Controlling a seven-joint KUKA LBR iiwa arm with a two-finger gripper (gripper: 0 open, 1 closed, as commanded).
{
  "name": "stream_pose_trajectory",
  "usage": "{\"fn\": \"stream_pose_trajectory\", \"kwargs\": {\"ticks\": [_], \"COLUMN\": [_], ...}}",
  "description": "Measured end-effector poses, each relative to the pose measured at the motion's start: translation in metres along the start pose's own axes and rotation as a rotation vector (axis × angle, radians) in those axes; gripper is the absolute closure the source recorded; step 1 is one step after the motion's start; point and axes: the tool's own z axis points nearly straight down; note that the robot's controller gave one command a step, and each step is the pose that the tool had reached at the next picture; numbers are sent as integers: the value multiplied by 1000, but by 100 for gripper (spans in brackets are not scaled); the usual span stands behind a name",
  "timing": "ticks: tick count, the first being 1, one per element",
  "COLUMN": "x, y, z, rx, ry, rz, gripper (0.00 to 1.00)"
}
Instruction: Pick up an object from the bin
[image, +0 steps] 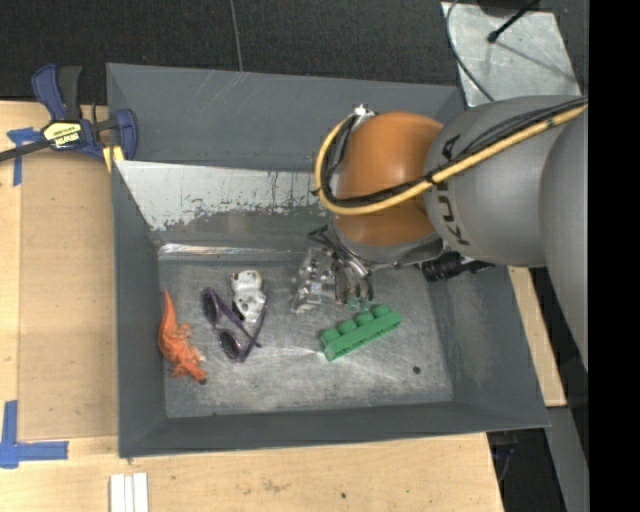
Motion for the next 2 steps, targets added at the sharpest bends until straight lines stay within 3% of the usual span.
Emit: {"fn": "stream_pose_trajectory", "kwargs": {"ticks": [1, 2], "x": [1, -12], "y": [-4, 8], "z": [-13, -23], "rx": [2, -1], "ry": [5, -1], "rz": [1, 116], "gripper": [100, 100]}}
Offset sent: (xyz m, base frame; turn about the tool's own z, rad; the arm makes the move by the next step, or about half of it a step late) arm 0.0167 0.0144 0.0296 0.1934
